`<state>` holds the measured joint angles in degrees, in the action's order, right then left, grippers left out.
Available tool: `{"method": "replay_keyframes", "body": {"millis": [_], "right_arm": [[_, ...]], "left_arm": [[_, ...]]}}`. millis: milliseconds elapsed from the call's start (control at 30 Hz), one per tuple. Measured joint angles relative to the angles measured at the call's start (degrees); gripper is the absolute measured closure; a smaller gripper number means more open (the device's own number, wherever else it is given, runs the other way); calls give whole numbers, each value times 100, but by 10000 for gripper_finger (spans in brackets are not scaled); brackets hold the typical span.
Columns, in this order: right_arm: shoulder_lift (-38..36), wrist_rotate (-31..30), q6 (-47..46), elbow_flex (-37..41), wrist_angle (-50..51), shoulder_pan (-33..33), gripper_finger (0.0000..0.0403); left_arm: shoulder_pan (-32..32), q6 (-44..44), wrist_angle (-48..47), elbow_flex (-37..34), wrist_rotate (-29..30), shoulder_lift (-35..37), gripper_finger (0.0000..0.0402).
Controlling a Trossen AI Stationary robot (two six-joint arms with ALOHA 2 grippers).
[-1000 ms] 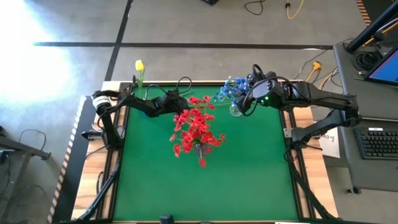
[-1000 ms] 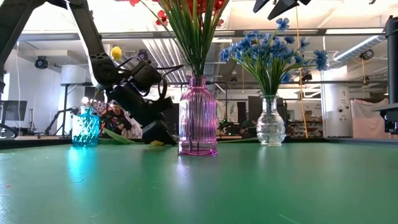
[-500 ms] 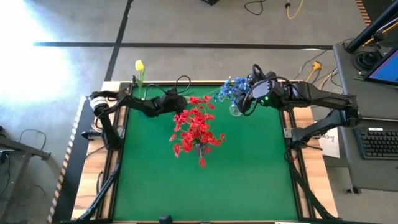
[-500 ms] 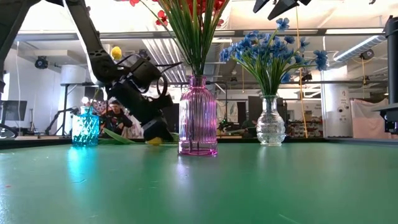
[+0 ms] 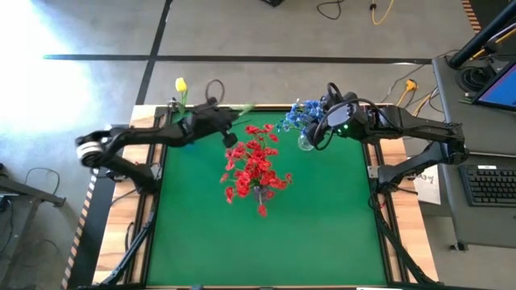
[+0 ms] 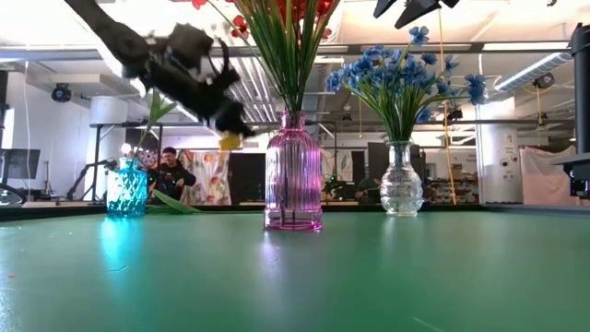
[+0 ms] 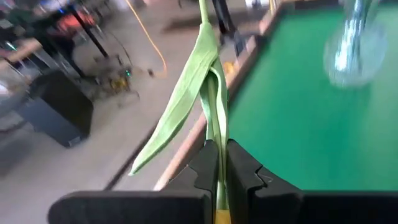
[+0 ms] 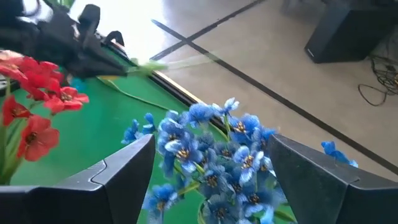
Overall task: Sort flowers into vase by color
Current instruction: Put the right yellow flower into the blue vase
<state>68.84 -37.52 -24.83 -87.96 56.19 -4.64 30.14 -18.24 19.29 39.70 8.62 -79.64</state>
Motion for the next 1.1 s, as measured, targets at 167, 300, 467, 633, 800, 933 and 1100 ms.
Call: {"method": "replay_keyframes", "body": {"millis": [167,300,467,633,800,933,1100], "right_arm": [[1,2,472,13,-550,-2,98],[0,-2,863,13,-1297,0,100],[65,50,1668,56,-2512,-1,101],[378,884,2321,183,-4243,-17,101],[940,1788,2381,177,-5799,-69,101],[1332,2126,2148,131,-6409,-78,101],[1563,2149,2089,107,-7075,-89,101]], "left_arm": [[-64,226,-109,0,0,886,402],[-137,327,-113,0,-1,1528,402],[-438,325,-104,0,-166,2346,401],[-1031,634,-83,0,-487,2917,401],[-1588,1043,-151,2,-438,3175,401],[-1926,1148,-368,2,-28,3210,401],[-2232,1670,-430,2,-16,3155,401]]}}
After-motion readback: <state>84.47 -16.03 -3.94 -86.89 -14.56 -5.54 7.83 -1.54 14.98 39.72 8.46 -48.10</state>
